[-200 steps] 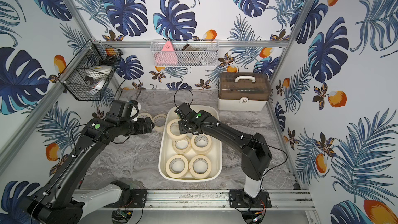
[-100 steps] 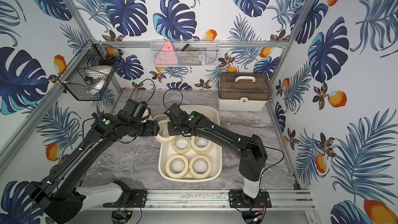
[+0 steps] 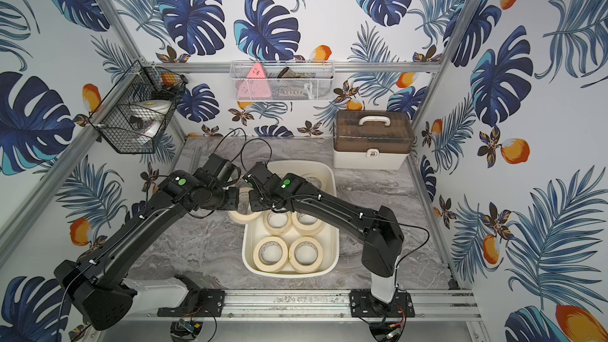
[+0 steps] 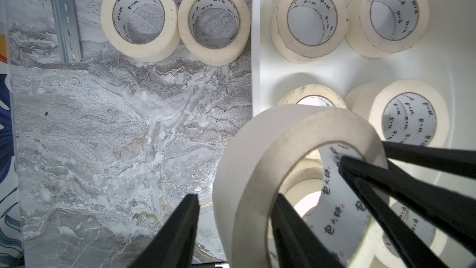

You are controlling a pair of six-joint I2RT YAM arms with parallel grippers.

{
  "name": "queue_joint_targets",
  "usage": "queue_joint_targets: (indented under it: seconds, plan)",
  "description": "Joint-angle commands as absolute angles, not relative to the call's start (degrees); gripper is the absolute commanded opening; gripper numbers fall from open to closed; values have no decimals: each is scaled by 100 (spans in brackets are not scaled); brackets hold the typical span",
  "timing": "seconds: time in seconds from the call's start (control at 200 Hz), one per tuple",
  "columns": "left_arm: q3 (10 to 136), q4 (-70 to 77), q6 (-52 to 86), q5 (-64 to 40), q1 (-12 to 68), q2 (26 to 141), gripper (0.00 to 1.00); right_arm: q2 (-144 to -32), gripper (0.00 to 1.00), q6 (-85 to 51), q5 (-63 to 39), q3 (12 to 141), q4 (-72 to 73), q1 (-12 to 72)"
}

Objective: Take out the art tape in the storage box
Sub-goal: Place the art tape at the center of the board.

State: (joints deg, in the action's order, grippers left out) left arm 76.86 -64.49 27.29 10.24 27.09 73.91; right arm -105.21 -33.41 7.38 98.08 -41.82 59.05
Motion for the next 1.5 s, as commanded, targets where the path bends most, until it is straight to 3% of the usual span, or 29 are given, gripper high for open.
queue_joint_targets:
  seconds: [0.0, 0.2, 0.345, 0.455, 0.585, 0.946, 1.296, 1.491]
  plan:
    - [7633, -6356, 2733, 1057, 2723, 7431, 39, -10484, 10, -3341, 768, 9801, -4025, 5932]
    - [7586, -6135, 2681, 909, 2721, 7378, 14, -10399, 22, -3263, 817, 9760, -3983, 5959]
    - [7532, -5983, 2740, 861, 2715, 7322, 0, -10216, 44, -3212, 857, 9712, -3956, 5959]
    - [7546, -5874, 2849, 927, 2707, 7271, 0, -9902, 58, -3195, 807, 9510, -3744, 5959]
    - [7599, -5836, 3050, 1318, 2698, 7211, 0, -9611, 66, -3125, 923, 9393, -3754, 5959]
    - [7102, -5401, 3583, 1786, 2001, 7109, 0, -8991, 71, -3093, 1313, 9213, -4040, 5941]
    - [5548, -4413, 4123, 1411, 1232, 7040, 0, -8355, 75, -3041, 1814, 8639, -4085, 5844]
    - [4769, -3663, 4430, 1371, 1204, 7057, 0, -8093, 75, -3058, 1813, 8290, -4161, 5620]
